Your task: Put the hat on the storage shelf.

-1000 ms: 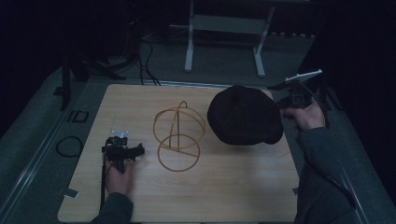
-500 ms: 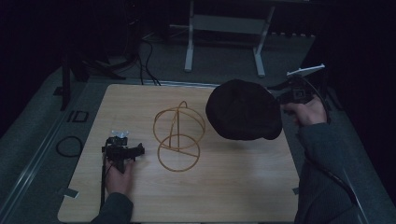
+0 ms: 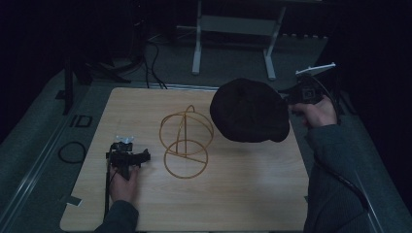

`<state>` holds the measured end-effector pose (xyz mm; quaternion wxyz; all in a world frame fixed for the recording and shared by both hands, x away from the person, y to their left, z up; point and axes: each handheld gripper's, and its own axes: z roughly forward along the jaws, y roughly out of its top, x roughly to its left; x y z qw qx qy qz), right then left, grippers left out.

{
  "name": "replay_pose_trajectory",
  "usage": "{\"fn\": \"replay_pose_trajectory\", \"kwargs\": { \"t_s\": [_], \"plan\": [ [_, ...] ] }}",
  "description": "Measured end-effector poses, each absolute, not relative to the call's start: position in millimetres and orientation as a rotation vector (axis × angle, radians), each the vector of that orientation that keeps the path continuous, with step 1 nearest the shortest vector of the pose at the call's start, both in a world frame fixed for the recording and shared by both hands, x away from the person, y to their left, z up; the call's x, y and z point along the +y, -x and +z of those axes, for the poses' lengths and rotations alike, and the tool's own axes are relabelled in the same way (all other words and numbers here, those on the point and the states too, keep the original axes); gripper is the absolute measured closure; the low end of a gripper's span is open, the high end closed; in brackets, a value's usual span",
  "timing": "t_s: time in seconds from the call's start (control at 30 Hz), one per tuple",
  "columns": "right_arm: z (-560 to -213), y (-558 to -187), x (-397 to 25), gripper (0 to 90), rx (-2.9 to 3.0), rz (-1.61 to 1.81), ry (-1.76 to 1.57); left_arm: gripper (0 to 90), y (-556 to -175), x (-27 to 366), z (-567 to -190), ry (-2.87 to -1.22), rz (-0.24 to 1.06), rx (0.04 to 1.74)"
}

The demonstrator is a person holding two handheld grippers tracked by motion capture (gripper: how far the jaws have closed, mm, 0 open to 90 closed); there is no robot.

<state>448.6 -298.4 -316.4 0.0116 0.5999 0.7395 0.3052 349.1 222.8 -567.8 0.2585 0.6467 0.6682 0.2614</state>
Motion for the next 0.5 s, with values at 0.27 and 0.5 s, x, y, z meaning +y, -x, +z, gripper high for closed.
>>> {"fn": "replay_pose_trajectory", "kwargs": {
  "t_s": [0.27, 0.5],
  "plan": [
    [-314, -449, -293, 78.8, 2.317, 0.971, -1.857, 1.2, -349, 223, -568, -1.753, 0.709, 1.811],
    [-310, -450, -286, 78.7, 2.33, 0.986, -1.843, 1.2, -349, 223, -568, -1.752, 0.709, 1.811]
  ]
}}
